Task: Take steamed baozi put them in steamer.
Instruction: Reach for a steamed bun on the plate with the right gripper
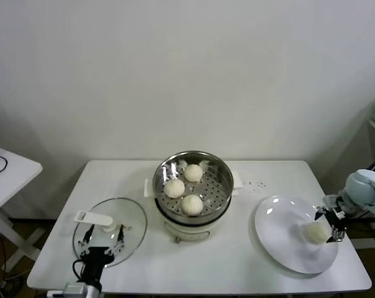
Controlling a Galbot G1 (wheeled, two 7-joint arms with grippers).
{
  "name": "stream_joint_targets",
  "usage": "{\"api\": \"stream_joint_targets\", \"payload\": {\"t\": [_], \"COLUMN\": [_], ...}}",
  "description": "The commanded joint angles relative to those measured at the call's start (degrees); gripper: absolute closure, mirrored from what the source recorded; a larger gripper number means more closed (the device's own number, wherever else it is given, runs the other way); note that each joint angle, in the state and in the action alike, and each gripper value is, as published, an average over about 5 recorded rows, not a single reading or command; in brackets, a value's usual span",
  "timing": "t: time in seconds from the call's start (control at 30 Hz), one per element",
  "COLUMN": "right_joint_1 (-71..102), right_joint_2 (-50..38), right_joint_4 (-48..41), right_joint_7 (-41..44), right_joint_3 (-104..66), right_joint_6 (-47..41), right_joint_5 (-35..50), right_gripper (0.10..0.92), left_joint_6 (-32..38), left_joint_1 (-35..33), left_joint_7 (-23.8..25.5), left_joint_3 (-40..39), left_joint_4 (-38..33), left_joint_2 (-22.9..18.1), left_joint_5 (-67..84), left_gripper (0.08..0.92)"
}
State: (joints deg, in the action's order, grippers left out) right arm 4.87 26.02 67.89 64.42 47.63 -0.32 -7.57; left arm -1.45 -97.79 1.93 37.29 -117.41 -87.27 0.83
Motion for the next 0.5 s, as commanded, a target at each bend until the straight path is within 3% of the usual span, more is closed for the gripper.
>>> {"api": "stream_joint_targets", "payload": {"t": [0.03,0.5], "right_joint_1": [1.7,2.5], "right_joint_2": [1.0,1.4], "right_joint_4": [-1.1,-1.4], "right_joint_7": [0.0,-0.1], "right_joint_3": [-0.9,-2.1], "right_joint_6": [0.5,0.2], "right_joint_5": [-2.2,-1.8], "right_gripper": [0.203,0.224], "left_joint_6": [0.0,-0.2], "left_joint_1": [0.3,0.4], "left_joint_7": [0.0,0.0], "left_joint_3": [0.0,0.0], "left_joint_4": [0.4,0.7], "left_joint_2": [0.0,0.0], "left_joint_5": [0.0,0.1], "left_gripper": [0.177,0.177]}}
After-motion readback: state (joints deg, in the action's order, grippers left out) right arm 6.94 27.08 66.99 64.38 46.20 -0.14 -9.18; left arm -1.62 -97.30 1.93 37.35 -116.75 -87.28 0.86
